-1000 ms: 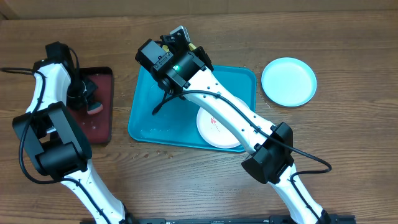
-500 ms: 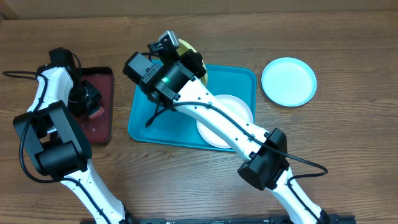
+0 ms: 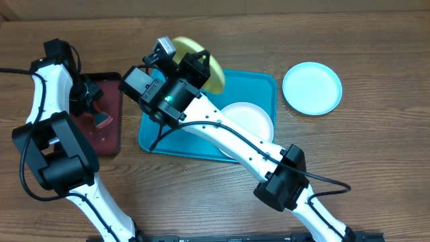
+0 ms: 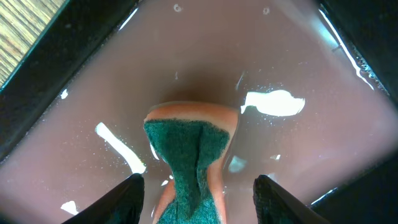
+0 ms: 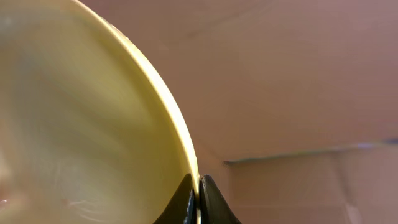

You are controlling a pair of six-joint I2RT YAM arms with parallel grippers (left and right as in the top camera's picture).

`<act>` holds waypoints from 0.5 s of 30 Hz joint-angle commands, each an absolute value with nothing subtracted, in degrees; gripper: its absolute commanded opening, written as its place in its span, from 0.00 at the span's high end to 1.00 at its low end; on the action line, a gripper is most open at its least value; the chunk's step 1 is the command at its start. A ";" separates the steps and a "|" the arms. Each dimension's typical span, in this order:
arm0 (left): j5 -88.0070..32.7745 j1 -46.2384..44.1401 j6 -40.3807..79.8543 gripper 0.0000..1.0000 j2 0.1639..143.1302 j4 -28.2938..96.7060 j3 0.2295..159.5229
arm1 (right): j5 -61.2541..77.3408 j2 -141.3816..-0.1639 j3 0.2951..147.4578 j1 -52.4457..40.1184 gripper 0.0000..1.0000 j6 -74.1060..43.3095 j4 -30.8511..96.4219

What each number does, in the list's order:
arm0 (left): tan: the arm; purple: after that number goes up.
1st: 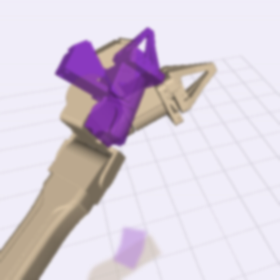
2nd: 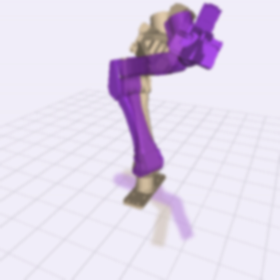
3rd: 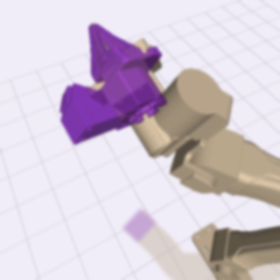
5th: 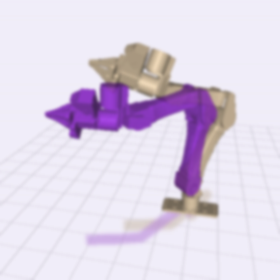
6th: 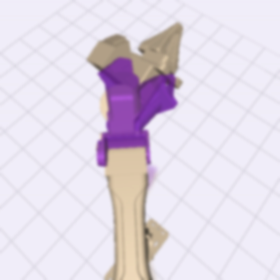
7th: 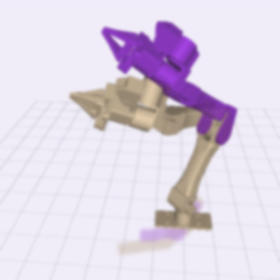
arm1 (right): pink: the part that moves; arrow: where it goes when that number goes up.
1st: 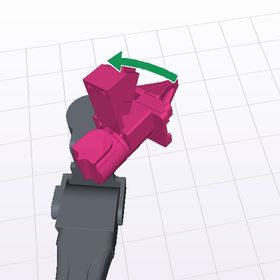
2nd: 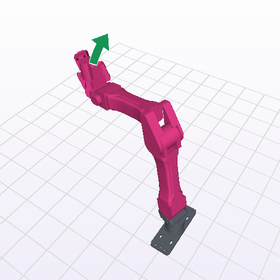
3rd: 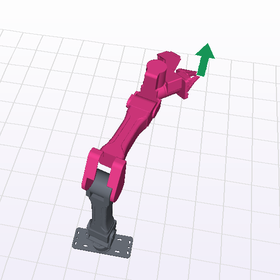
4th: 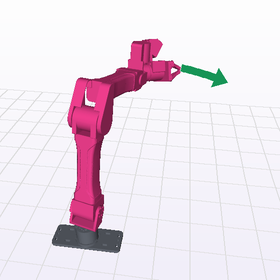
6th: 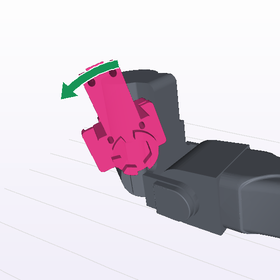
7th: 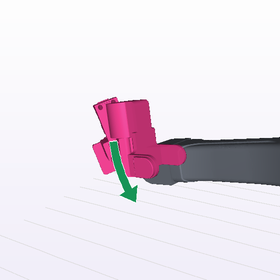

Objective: Clean dirty plates on tray and stack at the side
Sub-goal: 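Lift the yellow plate off the teal tray with the right gripper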

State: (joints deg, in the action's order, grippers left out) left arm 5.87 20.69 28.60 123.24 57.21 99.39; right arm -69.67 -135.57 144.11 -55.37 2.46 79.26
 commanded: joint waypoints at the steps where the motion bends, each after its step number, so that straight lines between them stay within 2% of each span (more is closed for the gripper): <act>1: 6.59 21.10 28.71 0.43 121.82 57.21 99.46 | -49.32 -133.64 145.69 -52.75 0.96 4.16 78.65; 4: 6.57 21.08 28.71 0.44 121.82 57.78 99.46 | -52.07 -133.56 145.75 -50.81 0.96 1.39 81.76; 6: 6.57 21.08 28.71 0.44 121.82 58.08 99.46 | -55.44 -133.23 146.02 -49.65 0.96 -6.46 82.89; 7: 6.57 21.08 28.71 0.46 121.82 58.24 99.46 | -51.70 -133.08 146.02 -47.92 0.96 -10.26 82.74; 9: 6.39 21.08 28.73 0.69 121.82 58.72 99.44 | -37.80 -133.08 145.99 -43.48 0.93 -10.48 83.15; 11: 6.39 21.06 28.73 0.82 121.82 58.85 99.02 | -25.91 -133.08 145.93 -37.98 0.96 -10.55 85.30; 13: 6.37 21.02 28.73 0.82 121.82 58.65 98.15 | -15.94 -133.08 145.93 -32.03 0.96 -10.66 87.83; 15: 6.37 20.99 28.75 0.67 121.82 57.74 96.55 | -8.80 -133.08 145.88 -26.02 0.96 -11.66 90.24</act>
State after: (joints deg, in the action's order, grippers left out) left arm 5.85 20.69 28.73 123.22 58.41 98.98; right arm -28.73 -135.57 144.29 -36.40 -8.16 88.01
